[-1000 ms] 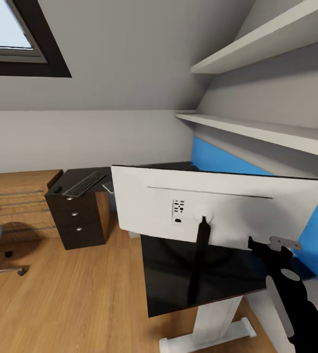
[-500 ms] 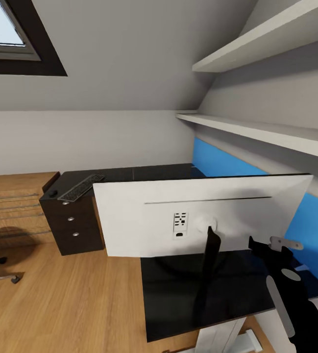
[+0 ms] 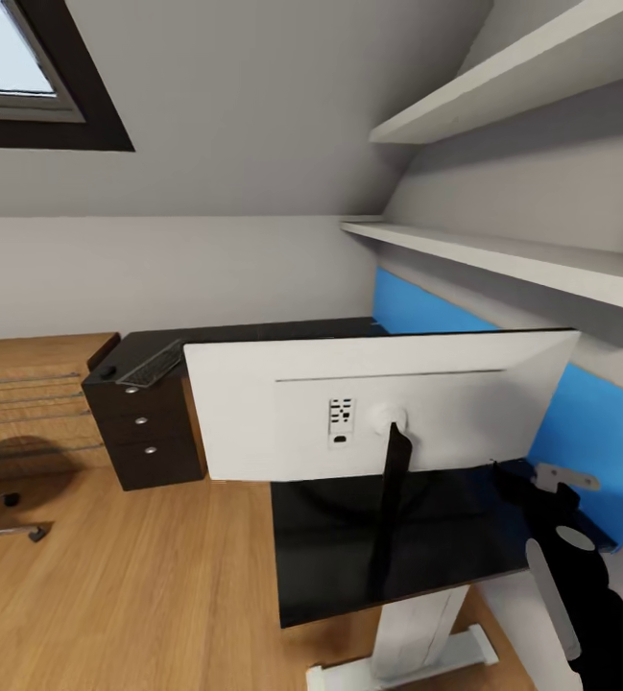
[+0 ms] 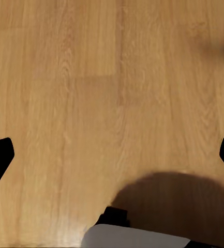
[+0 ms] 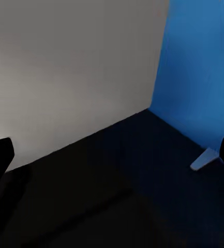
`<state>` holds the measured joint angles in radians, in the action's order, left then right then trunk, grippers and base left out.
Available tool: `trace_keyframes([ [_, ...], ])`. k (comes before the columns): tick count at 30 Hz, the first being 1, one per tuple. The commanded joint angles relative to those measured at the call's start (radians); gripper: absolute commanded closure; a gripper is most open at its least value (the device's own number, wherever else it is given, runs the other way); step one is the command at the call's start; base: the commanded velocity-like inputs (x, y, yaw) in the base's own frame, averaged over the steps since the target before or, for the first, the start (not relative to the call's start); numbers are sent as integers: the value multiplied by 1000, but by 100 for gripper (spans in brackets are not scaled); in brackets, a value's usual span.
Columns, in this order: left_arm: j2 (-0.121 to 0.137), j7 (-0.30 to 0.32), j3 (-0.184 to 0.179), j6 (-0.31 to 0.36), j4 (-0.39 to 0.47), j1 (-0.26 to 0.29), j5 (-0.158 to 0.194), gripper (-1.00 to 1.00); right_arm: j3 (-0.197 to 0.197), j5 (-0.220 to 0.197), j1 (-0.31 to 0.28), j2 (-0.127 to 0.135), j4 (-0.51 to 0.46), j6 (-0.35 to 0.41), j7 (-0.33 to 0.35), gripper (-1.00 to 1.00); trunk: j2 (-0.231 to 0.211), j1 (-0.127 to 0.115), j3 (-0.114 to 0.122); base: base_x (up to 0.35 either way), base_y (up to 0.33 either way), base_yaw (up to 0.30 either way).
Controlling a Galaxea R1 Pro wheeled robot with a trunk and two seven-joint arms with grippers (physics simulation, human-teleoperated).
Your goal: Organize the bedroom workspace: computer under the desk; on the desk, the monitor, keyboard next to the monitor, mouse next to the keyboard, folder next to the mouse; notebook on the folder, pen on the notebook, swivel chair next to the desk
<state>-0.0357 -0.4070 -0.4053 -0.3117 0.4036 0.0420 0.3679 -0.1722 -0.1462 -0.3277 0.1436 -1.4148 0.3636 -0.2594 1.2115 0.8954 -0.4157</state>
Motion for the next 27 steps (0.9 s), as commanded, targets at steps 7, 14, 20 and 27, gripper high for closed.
trace_keyframes([
  [7, 2, -7, -9, -2, 0, 1, 8, -100, -9, -15, 0, -5, 1, 3, -7, -100, 1, -1, -1, -315, -105, 1],
  [14, 2, -8, -9, -3, 0, 1, 8, -100, -4, -17, 0, -8, 2, 3, -9, -100, 1, -1, -1, -129, -89, 182],
  [20, 2, -8, -9, -4, 0, 1, 8, -100, -2, -18, 0, -9, 3, 3, -9, -100, 1, -1, -4, -10, -10, 260],
  [27, 2, -6, -9, -3, 0, 1, 8, -100, -1, -17, 0, -12, 2, 3, -9, -100, 1, -1, -9, -1, -9, 255],
])
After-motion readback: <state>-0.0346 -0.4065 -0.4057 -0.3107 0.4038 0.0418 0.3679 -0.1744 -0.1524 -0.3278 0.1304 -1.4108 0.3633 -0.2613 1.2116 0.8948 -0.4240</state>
